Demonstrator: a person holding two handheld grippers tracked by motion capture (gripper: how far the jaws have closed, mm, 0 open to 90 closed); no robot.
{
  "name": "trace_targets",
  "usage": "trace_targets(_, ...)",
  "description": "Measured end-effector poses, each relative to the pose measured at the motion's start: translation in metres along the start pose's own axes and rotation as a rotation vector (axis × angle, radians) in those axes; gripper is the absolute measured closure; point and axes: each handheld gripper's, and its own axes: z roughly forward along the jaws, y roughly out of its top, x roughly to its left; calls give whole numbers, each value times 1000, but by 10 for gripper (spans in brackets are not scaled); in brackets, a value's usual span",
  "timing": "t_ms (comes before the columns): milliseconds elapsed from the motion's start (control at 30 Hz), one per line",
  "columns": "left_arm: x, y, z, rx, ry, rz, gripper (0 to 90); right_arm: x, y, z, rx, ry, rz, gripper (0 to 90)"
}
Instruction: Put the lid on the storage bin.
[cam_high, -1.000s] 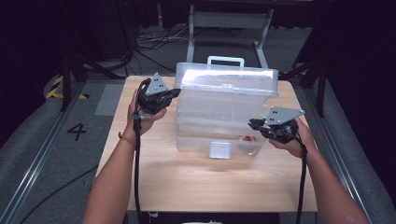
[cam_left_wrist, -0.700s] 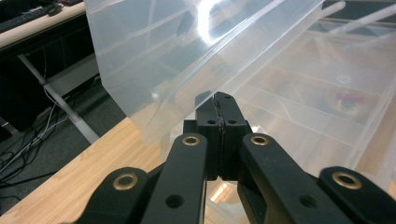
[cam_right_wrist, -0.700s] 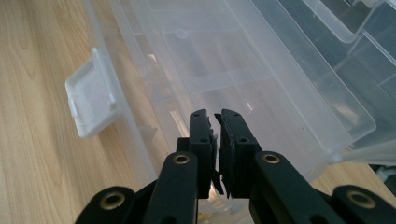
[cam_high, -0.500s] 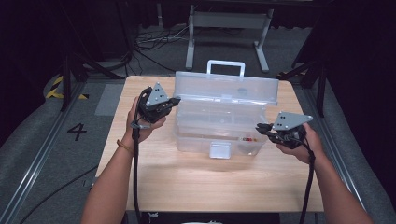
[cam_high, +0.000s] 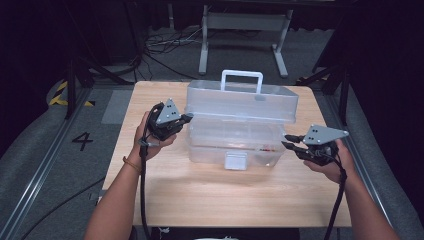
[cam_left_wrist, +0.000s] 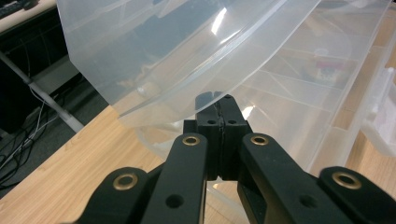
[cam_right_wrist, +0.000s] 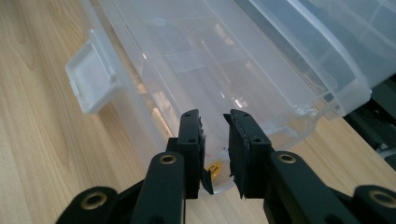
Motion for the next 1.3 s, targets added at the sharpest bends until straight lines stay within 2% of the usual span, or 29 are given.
trace_targets(167,-2,-2,-1,7,-4,2,900,2,-9,-4,8,-11,32,680)
trace_targets(233,-4,-3,-1,1,-1,0,900,3,-13,-4,3,-6,27,645)
trace_targets(367,-6,-8,-1,1,-8,0,900,6,-22,-2,24,-22,62,589)
trace_targets(467,-8,-10,-1,7,-11,1,900,6,-26,-1,37,-37,79,582)
trace_targets(700,-13,-17,-2,31,-14,6,900,5,-35,1,49,-30,119,554)
trace_targets(900,-18,-23,-2,46,-23,9,900,4,-40,7,59,-43,148,549)
trace_targets(1300,-21,-33,-3,74,-23,8,900,10,-45,22,90,-21,144,547)
